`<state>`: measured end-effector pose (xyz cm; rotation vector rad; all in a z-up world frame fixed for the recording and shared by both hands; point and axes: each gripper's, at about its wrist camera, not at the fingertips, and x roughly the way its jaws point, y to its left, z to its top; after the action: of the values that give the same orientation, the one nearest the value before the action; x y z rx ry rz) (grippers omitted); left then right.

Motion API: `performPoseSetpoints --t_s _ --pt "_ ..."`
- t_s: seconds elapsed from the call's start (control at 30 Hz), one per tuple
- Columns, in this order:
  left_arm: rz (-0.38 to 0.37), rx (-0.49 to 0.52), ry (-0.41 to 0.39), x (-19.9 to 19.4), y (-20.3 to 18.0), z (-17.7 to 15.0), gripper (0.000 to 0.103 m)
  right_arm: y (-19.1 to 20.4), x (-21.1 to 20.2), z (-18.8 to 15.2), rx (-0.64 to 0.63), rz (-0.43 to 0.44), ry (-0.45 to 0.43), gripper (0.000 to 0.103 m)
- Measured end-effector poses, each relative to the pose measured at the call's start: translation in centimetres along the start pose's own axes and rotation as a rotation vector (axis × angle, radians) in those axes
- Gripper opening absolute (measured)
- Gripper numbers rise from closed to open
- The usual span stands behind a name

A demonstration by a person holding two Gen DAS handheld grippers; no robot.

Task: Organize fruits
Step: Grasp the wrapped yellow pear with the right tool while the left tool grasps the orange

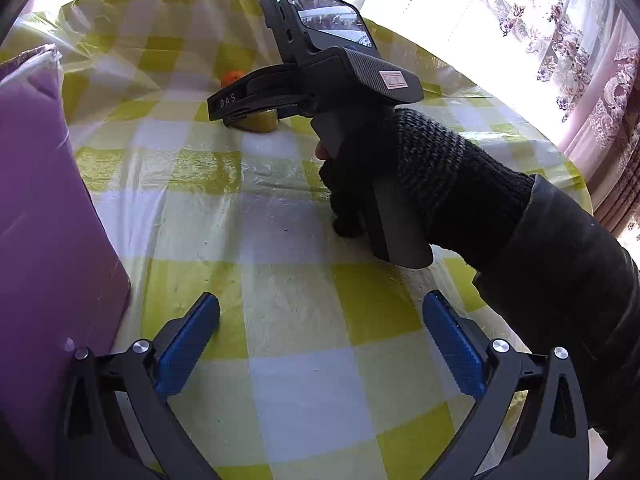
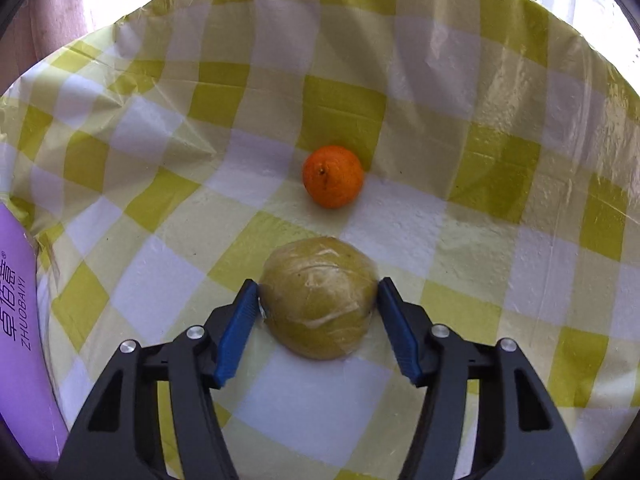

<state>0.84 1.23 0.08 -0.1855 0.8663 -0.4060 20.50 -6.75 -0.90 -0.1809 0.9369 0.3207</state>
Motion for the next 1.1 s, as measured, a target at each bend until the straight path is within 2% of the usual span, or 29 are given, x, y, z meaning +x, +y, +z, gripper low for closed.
performPoseSetpoints --t_s 0.17,0.47,0.57,0.67,0.73,0.8,0.93,1.07,1.1 --pt "0.013 0.004 0.011 0.1 -0.2 0.0 0.098 -2.6 -3.2 -3.2 0.083 -0.013 -0.018 0.061" --pt "0.045 0.026 0.055 0.3 -0.8 0.2 0.098 -12.4 -10.2 -11.9 0.435 -0.104 -0.143 0.061" --pt "0.090 -0.021 0.048 0.8 -0.7 1.0 0.098 -13.9 -10.6 -13.4 0.529 -0.062 -0.176 0.061" --pt "0.122 -0.115 0.024 2.6 -0.4 3.3 0.098 -15.1 -9.9 -14.0 0.587 0.016 -0.174 0.061" --pt "0.160 -0.157 0.014 4.7 -0.2 5.7 0.098 -15.1 -9.9 -14.0 0.584 0.024 -0.182 0.061" --pt "0.232 -0.175 -0.011 6.9 0.2 8.4 0.098 -15.3 -10.1 -14.2 0.572 0.047 -0.188 0.061" --pt "0.350 -0.260 -0.056 10.7 3.4 14.2 0.098 -15.3 -9.9 -14.1 0.579 0.055 -0.180 0.061" --pt "0.415 -0.321 -0.060 13.5 6.7 18.6 0.094 -15.4 -9.9 -14.1 0.576 0.059 -0.177 0.061" --pt "0.417 -0.335 -0.053 14.0 7.3 19.4 0.090 -15.3 -9.8 -14.1 0.573 0.060 -0.175 0.061"
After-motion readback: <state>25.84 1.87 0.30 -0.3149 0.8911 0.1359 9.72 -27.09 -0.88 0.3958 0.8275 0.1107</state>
